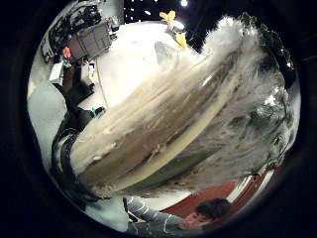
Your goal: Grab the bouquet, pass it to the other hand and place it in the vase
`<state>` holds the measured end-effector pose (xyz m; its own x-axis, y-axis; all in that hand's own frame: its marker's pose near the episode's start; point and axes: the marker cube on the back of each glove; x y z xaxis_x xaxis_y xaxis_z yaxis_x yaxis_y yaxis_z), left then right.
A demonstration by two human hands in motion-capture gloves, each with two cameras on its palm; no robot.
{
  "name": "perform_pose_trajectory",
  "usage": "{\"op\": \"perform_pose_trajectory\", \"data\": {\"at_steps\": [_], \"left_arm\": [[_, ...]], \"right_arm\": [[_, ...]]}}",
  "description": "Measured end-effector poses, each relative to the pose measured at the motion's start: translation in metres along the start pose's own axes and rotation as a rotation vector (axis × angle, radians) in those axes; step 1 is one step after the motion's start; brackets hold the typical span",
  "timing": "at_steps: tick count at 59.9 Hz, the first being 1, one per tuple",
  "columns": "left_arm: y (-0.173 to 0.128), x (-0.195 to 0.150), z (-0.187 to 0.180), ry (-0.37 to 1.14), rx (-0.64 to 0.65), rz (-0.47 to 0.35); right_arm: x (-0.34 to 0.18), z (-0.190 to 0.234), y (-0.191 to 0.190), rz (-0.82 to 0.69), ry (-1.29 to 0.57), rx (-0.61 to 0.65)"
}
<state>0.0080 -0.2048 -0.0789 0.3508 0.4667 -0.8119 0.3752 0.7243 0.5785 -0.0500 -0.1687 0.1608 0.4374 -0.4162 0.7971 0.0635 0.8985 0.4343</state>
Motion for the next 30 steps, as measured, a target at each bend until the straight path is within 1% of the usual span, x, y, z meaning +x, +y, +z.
{"op": "perform_pose_trajectory", "data": {"at_steps": [1, 3, 5, 9, 12, 14, 17, 21, 26, 28, 30], "left_arm": [[0.0, -0.002, -0.001, 0.001, 0.0, -0.002], [0.003, -0.007, -0.004, -0.003, -0.003, -0.034], [0.005, -0.011, -0.006, -0.007, -0.005, -0.051], [0.004, -0.019, -0.011, -0.037, 0.01, 0.01], [0.006, -0.02, -0.013, -0.016, 0.003, 0.027], [0.008, -0.021, -0.013, 0.007, -0.008, 0.011], [0.009, -0.026, -0.013, 0.001, -0.014, -0.017], [0.005, -0.033, -0.014, -0.036, 0.0, 0.006], [0.005, -0.038, -0.015, -0.057, 0.002, 0.017], [0.005, -0.041, -0.016, -0.071, 0.009, 0.006], [0.005, -0.047, -0.018, -0.102, 0.016, -0.022]], "right_arm": [[-0.001, 0.0, 0.002, 0.039, -0.002, 0.002], [-0.001, 0.001, 0.007, 0.144, 0.008, 0.008], [-0.001, 0.0, 0.011, 0.187, 0.023, 0.003], [-0.006, 0.001, 0.016, 0.191, -0.002, -0.022], [-0.011, 0.002, 0.018, 0.199, -0.045, -0.034], [-0.012, 0.002, 0.019, 0.194, -0.048, -0.035], [-0.014, 0.0, 0.02, 0.173, -0.051, -0.039], [-0.01, -0.006, 0.017, 0.114, 0.003, -0.005], [-0.01, -0.012, 0.019, 0.129, 0.025, 0.013], [-0.006, -0.016, 0.017, 0.103, 0.066, 0.025], [-0.003, -0.019, 0.017, 0.081, 0.095, 0.038]]}}
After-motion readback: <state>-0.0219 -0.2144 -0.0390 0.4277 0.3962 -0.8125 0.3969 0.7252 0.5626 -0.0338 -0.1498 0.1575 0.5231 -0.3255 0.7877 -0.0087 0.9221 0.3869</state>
